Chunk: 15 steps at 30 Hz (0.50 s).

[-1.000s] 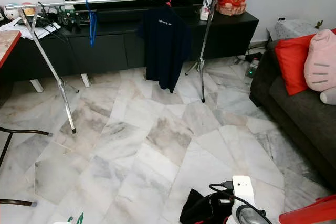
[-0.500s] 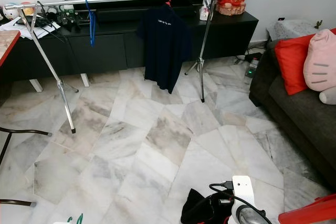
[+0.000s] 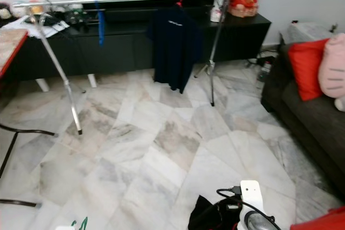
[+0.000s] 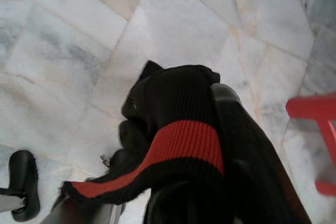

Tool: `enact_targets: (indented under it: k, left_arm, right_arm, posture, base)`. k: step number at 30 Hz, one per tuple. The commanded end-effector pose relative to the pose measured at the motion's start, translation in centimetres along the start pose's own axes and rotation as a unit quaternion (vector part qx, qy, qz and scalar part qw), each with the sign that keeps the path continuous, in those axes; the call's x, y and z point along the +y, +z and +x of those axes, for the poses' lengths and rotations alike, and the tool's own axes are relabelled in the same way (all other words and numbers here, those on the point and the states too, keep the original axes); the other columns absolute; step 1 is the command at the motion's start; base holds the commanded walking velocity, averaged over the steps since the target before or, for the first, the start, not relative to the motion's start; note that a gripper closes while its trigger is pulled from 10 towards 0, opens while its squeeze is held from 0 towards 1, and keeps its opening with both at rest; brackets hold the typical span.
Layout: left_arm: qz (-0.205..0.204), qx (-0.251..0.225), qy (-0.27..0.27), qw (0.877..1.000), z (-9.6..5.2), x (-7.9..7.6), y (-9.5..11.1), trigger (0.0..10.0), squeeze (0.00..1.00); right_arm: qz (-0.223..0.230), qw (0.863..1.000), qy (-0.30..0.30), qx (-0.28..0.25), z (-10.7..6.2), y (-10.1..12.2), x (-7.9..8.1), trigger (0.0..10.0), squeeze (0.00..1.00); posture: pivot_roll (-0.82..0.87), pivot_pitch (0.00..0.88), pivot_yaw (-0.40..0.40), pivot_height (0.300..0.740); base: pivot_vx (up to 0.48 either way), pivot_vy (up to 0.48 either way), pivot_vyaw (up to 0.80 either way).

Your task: Hang hanger

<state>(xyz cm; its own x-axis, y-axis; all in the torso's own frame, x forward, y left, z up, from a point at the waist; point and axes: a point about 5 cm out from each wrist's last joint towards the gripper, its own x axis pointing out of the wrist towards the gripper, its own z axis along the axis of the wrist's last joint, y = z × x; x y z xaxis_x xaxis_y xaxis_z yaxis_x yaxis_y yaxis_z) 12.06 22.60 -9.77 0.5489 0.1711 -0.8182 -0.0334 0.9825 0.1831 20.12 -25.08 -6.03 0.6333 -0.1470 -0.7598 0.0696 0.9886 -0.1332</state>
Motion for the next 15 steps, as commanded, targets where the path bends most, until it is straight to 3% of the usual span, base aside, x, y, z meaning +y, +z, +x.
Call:
enact_targets:
  k: [1, 15]
  left_arm:
    - [0.002, 0.007, 0.002, 1.000, -0.2, 0.0, -0.5, 10.0, 0.00]
    - [0.002, 0.006, -0.003, 1.000, 0.0, -1.2, -0.1, 10.0, 0.00]
  right_arm:
    - [0.000, 1.000, 0.000, -0.002, 0.0, 0.1, -0.1, 10.0, 0.00]
    - [0.000, 1.000, 0.000, -0.002, 0.0, 0.1, -0.1, 10.0, 0.00]
  posture:
    - [0.03, 0.000, -0.065, 0.716]
    - [0.03, 0.000, -0.065, 0.716]
  base:
    - [0.000, 0.285, 0.00]
    - [0.000, 0.290, 0.00]
